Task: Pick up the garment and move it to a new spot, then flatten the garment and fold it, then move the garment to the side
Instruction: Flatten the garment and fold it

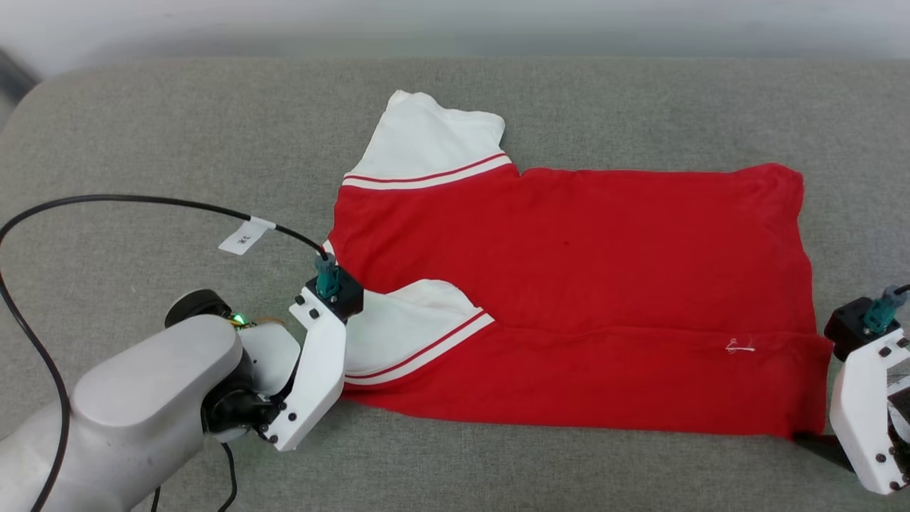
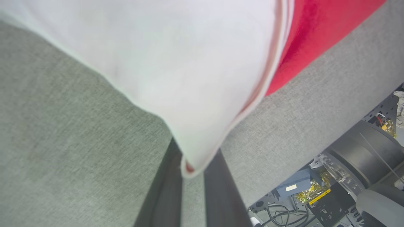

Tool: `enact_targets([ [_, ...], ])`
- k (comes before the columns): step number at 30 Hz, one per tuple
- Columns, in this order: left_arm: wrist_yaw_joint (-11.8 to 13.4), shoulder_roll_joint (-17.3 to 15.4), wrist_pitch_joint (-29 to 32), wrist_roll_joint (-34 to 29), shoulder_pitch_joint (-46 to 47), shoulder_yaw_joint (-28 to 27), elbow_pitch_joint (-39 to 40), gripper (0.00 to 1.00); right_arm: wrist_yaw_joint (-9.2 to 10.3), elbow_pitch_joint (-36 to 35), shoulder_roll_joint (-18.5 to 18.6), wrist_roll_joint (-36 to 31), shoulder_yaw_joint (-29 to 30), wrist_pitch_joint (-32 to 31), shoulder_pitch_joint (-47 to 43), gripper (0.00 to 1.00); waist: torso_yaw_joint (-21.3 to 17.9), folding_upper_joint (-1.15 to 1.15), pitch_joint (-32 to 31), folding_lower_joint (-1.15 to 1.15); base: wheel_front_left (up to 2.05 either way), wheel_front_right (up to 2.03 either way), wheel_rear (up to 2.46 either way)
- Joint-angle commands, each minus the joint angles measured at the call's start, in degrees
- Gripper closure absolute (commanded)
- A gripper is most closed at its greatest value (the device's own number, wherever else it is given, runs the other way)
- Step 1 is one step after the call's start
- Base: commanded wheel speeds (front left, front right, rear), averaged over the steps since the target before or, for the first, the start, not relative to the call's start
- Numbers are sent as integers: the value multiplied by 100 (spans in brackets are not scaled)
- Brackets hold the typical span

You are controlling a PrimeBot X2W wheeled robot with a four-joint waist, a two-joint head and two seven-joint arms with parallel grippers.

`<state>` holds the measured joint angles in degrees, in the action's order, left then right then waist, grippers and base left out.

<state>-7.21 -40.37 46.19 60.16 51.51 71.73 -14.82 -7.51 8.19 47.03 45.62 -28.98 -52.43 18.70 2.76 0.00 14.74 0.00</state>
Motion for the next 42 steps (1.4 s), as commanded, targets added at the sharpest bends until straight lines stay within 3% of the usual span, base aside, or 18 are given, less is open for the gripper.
enact_targets([
  [1,1,-6,-24,-18,63,0,-14,100,5,65,-46,-18,-53,26,-25,0,23,0,44,0,0,0,0],
  [4,1,-4,-72,-37,52,15,-50,100,5,307,-306,80,-266,228,-92,0,27,0,88,0,0,0,0],
  [7,-3,-27,-114,-32,10,28,-68,100,4,344,-340,116,-452,462,-44,0,5,0,105,0,0,0,0],
  [8,-2,-37,-131,-35,-8,33,-77,100,4,336,-310,125,-467,576,2,45,-6,0,104,0,0,0,0],
  [9,-1,-50,-146,-33,-28,38,-86,100,4,329,-273,139,-465,688,65,100,-17,0,97,0,0,0,0],
  [19,-9,-229,-355,140,-222,12,-144,100,4,-267,465,374,-546,1438,137,100,-68,0,-416,0,0,0,0],
  [30,8,-872,-170,306,-781,93,588,100,5,-1185,1232,712,-312,1455,-903,100,-42,0,-932,0,0,0,0],
  [34,167,-938,-255,404,-1095,99,787,100,6,-1162,1147,681,-219,1377,-1289,100,-66,0,-901,0,0,0,0],
  [42,260,-731,-399,430,-1401,108,579,100,5,-600,617,441,-254,1239,-1454,100,-44,0,-685,0,0,0,0],
])
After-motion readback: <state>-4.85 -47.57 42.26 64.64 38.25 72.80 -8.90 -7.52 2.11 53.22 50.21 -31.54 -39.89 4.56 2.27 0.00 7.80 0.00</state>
